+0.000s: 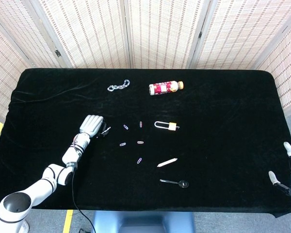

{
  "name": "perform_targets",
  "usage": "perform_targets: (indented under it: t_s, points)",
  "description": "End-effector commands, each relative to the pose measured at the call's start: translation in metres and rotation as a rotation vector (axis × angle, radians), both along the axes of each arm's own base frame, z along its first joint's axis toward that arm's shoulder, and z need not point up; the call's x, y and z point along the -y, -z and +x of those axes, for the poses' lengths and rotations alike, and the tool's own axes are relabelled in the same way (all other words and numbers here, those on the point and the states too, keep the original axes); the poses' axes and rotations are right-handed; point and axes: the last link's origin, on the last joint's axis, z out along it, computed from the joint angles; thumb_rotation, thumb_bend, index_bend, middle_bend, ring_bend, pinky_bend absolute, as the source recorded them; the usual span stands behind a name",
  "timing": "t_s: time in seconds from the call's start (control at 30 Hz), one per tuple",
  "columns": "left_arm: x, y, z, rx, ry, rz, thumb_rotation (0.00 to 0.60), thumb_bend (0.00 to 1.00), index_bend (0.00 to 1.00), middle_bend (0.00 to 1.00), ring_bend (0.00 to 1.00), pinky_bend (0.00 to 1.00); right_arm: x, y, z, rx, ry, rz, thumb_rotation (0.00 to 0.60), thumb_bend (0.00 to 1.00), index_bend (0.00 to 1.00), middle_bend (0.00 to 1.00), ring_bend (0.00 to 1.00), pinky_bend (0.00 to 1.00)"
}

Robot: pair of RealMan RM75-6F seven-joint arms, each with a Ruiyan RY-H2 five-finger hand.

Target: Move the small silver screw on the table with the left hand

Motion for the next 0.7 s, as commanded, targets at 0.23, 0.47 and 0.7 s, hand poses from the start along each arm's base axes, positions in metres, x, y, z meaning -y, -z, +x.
perform_targets:
  t_s: [0.23, 0.47, 0.7]
  points:
    - [0.007, -0.008, 0.002, 0.033, 0.011, 0.036, 0.6, 0.47, 0.81, 1.0, 1.0, 1.0, 0.0, 0.001, 0.001, -0.001, -0.002, 0.007, 0.6, 0.29, 0.0, 0.0, 0.01, 0.0]
    - [0.018, -0.008, 0.016, 0.106, 0.033, 0.048, 0.6, 0.48, 0.81, 1.0, 1.0, 1.0, 0.0, 0.002, 0.001, 0.0, -0.008, 0.016, 0.6, 0.29, 0.0, 0.0, 0.01, 0.0]
    - [0.033, -0.004, 0.04, 0.217, 0.053, 0.067, 0.6, 0.49, 0.81, 1.0, 1.0, 1.0, -0.004, -0.001, 0.002, 0.009, -0.021, 0.013, 0.6, 0.29, 0.0, 0.0, 0.01, 0.0]
